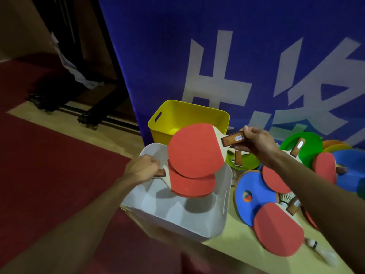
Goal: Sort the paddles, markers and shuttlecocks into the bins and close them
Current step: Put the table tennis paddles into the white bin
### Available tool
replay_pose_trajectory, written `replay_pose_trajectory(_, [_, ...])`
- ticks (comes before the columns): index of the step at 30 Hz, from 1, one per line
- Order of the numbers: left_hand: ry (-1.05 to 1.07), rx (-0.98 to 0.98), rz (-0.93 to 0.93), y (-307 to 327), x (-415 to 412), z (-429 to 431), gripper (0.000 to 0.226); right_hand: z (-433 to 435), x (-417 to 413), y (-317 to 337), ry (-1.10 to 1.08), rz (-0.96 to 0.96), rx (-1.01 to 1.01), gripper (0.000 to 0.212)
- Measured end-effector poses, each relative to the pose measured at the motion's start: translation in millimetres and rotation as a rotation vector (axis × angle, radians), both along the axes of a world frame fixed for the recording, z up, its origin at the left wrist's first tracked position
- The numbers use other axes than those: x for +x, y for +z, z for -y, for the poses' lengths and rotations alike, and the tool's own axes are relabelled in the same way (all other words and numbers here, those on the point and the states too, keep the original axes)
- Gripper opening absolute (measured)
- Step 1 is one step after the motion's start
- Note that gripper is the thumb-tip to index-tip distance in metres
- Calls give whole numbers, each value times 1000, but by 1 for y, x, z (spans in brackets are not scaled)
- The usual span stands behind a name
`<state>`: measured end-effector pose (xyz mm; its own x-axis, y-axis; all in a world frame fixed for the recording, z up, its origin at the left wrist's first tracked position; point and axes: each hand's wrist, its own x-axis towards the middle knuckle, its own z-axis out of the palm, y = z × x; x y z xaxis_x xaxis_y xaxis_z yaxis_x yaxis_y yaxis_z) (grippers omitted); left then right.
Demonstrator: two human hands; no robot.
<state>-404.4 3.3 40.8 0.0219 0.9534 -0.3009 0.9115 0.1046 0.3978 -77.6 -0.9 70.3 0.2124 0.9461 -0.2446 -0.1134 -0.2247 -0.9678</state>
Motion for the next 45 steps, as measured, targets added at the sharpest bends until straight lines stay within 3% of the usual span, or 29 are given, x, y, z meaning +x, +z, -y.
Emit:
replay_pose_trajectory(5, [-191,-136,-37,-22,-9,-14,20,7,-11,4,-42,87,-15,17])
replay_pose_trajectory(8, [-232,-250,69,-36,-4,-24,14,13,-11,4,-24,130,-9,17])
replay_pose_trajectory(12, [-280,-383,154,-51,7,-29,22,12,-13,2,-1,206,13,13])
replay_pose_trajectory(19, [-357,-518,61,-91,28,-38,29,13,-33,-15,45,237,-7,15])
replay_pose_trajectory(24, [-272,-417,72,-111,22,-43,25,9,-51,-26,153,285,-27,13])
replay_pose_trajectory(27, [-259,-352,55,-113,16,-39,26,2,-67,-33,261,411,-38,18])
replay_pose_trajectory(38, [80,-57,456,-72,-22,-31,33,-34,-159,-87,764,1007,40,20])
replay_pose_trajectory(45, [206,-43,603,-64,-44,-19,28,-47,-207,-124,881,1114,-63,38])
